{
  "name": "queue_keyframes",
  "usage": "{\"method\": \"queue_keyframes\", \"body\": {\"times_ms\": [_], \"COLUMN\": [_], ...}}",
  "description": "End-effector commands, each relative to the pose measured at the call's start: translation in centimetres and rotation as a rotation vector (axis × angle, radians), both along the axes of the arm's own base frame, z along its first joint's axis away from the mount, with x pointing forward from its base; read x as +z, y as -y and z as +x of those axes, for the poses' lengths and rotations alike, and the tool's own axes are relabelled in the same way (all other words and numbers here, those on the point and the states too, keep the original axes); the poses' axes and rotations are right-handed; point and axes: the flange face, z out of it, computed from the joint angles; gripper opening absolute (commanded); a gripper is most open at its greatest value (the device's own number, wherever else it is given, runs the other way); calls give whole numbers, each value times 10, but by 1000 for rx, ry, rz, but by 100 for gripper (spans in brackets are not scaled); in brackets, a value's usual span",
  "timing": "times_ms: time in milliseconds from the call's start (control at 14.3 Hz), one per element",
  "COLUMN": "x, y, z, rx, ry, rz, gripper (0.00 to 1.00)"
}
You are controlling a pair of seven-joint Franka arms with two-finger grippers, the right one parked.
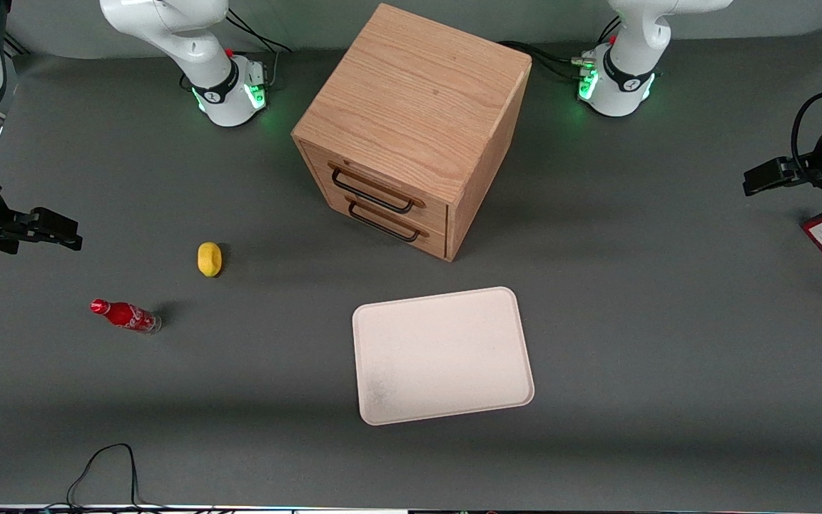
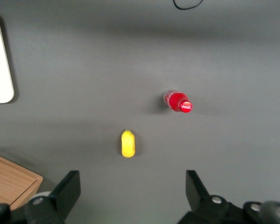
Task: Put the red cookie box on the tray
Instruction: 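Move the left gripper toward the red plaid cookie box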
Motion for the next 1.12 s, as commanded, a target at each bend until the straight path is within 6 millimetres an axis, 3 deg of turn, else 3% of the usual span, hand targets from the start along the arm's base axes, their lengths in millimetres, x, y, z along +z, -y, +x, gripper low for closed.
{"method": "queue_keyframes", "body": {"times_ms": [0,210,350,700,1050], "x": [8,15,19,15,-1], "y": [-5,-27,-62,-193,-315], "z": [-1,-1,-3,-14,-45], "rx": [9,41,94,255,345], "ry": [-12,0,3,-3,-33], "rz": [-1,6,7,39,131], "gripper": [100,100,100,100,100]}}
